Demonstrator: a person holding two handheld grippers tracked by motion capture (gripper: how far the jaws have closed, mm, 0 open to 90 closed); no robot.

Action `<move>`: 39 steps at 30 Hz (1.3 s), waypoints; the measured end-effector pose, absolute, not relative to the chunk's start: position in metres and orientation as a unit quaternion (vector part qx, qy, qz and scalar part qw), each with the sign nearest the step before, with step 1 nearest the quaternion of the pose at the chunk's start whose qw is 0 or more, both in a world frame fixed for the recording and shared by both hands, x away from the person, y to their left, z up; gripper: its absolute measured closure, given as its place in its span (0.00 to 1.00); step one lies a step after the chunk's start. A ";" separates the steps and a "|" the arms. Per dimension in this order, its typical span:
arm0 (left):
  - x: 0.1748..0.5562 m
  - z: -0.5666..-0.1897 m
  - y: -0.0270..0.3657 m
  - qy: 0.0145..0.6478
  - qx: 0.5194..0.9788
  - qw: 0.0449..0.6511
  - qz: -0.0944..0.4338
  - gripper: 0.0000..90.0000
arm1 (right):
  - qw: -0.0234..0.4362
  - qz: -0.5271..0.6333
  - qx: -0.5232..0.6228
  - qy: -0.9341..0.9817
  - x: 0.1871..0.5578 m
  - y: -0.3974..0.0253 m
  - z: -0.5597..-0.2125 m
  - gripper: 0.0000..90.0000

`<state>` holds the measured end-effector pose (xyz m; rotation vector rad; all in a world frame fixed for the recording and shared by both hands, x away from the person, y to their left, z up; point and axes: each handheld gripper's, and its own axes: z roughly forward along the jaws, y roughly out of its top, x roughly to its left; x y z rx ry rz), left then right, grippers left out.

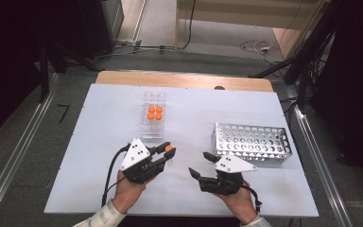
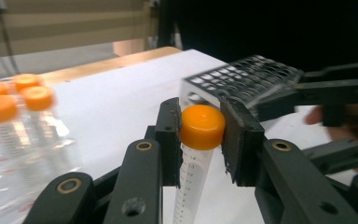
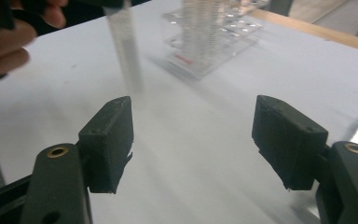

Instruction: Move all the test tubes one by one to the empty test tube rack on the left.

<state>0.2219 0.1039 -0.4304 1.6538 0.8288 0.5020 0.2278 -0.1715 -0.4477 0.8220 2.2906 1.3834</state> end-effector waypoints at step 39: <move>0.285 -0.395 0.167 0.443 0.628 0.559 0.310 0.78 | 0.222 0.478 0.387 0.757 0.234 -0.256 -0.449 0.29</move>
